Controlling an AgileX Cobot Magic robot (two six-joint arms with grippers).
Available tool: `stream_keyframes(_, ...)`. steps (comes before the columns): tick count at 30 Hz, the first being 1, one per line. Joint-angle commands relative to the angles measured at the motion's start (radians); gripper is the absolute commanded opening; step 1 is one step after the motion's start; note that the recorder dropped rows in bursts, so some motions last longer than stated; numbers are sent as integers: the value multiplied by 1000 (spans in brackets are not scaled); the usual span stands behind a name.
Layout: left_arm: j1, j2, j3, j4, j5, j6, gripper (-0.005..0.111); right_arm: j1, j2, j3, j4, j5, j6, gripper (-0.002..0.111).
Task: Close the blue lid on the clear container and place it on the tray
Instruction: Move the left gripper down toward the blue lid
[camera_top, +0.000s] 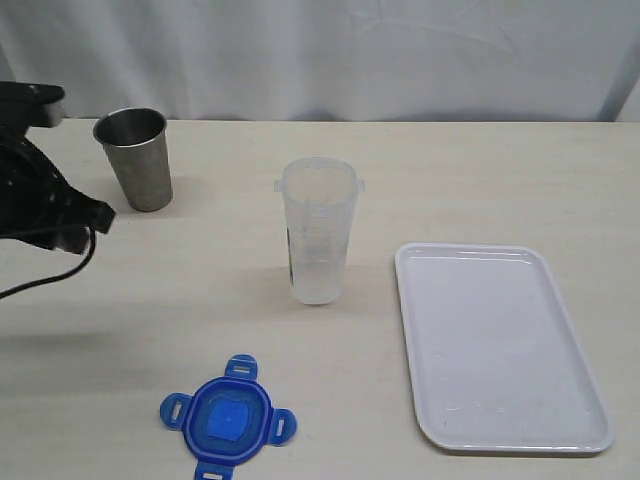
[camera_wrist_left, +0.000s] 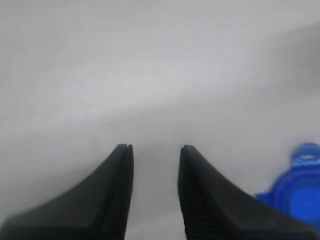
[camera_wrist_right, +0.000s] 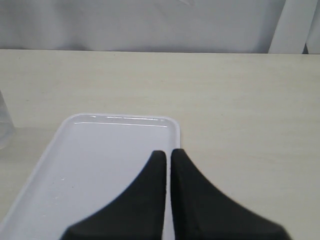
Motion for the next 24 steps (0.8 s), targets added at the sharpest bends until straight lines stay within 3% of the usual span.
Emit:
stream_keyframes(1, -2, -3, 107, -419, -82, 407, 36, -6, -4, 0, 2, -11, -1, 4)
stream_keyframes(3, -2, -3, 162, -497, -114, 490, 36, -6, -4, 0, 2, -11, -1, 4)
stream_keyframes(9, -2, -3, 272, -539, -203, 556, 38, -6, -4, 0, 2, -11, -1, 4)
stream_keyframes(15, -2, -3, 379, -867, -237, 846, 70, -6, -4, 0, 2, -11, -1, 4)
stream_keyframes(20, -2, -3, 462, -954, -259, 880, 71, -6, -4, 0, 2, -11, -1, 4)
stream_keyframes(24, -55, 15, 494, -1039, -276, 949, 71, -6, -4, 0, 2, -11, -1, 4)
